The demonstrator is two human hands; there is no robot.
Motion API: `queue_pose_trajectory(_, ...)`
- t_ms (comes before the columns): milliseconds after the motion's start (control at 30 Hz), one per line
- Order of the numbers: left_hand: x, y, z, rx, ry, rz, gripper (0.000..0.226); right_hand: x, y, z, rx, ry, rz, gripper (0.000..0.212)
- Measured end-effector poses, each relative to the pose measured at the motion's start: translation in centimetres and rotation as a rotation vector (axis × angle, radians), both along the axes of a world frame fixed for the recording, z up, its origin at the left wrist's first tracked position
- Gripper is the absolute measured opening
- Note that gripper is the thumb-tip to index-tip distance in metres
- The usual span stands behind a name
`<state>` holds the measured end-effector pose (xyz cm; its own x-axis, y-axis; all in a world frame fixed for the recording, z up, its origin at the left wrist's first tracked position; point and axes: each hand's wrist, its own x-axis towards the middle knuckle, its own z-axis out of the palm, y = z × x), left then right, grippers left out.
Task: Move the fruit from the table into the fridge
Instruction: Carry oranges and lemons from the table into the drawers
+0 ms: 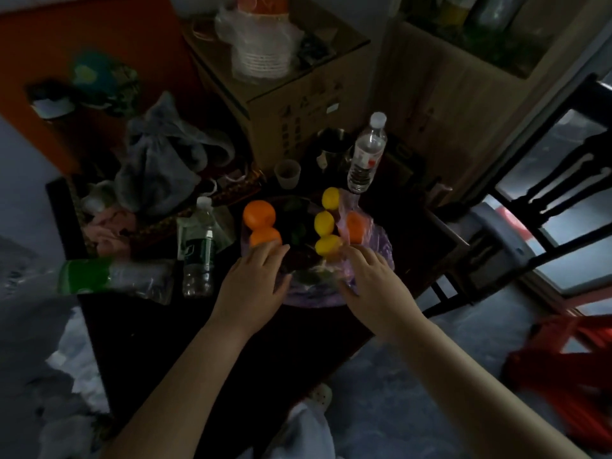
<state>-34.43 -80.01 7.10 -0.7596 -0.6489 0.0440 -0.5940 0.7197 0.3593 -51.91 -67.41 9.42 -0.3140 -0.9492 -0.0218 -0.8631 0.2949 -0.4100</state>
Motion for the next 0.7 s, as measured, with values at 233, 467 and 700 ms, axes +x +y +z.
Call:
queue_pose_trajectory(233, -2.2, -6.5, -4.2, 0.082, -0.081, 0.017, 0.052, -2.5, -8.7, -4.6, 0.137, -0.023, 0.048, 0.055)
queue_pose_trajectory(467, -3.6, -9.7, -7.4, 0.183, -0.106, 0.042, 0.049, -4.1, -12.3, -8.5, 0.29, -0.051, 0.004, 0.058)
queue_pose_trajectory(700, -4.6, -11.1, -9.5, 0.261, -0.138, 0.054, 0.05, -5.4, -13.0, -10.8, 0.325, -0.039, -0.043, 0.052)
